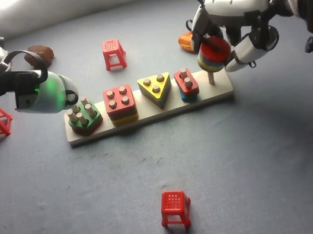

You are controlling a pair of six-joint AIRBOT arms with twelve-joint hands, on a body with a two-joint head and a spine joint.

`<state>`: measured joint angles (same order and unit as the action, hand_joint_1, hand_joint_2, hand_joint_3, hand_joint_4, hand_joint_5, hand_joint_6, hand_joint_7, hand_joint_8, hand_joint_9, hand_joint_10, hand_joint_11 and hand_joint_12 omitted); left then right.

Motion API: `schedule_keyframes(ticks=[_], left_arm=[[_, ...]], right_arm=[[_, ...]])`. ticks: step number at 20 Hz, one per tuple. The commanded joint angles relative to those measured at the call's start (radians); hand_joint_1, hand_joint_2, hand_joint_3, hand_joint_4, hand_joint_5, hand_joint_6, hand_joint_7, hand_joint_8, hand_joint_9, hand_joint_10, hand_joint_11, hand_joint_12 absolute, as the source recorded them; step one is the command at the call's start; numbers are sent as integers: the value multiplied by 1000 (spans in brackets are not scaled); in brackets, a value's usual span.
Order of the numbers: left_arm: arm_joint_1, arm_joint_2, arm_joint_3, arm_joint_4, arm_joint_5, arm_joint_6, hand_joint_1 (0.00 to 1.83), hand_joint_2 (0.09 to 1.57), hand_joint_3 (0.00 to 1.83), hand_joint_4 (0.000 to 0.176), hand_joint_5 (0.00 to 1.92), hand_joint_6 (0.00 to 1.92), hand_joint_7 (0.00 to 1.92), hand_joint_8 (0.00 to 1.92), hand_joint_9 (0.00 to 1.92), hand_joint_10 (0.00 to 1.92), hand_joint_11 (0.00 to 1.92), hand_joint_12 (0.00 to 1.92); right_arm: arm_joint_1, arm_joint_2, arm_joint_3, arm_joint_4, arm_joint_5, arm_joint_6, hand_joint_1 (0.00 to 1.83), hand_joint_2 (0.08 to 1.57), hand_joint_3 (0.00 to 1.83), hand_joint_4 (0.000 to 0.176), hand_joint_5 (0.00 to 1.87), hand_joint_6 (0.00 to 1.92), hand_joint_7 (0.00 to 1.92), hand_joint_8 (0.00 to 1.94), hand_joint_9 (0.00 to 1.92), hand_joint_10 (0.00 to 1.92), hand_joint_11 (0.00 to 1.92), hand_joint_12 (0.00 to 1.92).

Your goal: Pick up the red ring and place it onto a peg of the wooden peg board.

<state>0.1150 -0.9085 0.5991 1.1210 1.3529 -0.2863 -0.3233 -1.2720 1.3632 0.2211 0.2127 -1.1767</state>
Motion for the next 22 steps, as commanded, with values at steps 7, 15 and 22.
schedule_keyframes(ticks=[7, 15, 22], left_arm=[[-12, -3, -3, 98, 14, 5, 0, 1204, 5, 0, 0, 0, 0, 0, 0, 0, 0, 0], [-12, -3, -3, 98, 14, 5, 0, 1199, 1, 0, 0, 0, 0, 0, 0, 0, 0, 0], [-12, -3, -3, 98, 14, 5, 0, 1200, 1, 0, 2, 1, 0, 0, 0, 0, 0, 0]], right_arm=[[3, -3, 3, 0, 82, -4, 1224, 1100, 0, 29, 993, 967, 1057, 871, 1244, 51, 698, 1168], [25, -4, 2, -1, 12, -49, 1225, 1096, 0, 27, 997, 951, 1071, 857, 1270, 47, 738, 1135], [23, -3, -3, -45, 21, -50, 1223, 1103, 2, 24, 973, 984, 1060, 879, 1257, 37, 695, 1170]])
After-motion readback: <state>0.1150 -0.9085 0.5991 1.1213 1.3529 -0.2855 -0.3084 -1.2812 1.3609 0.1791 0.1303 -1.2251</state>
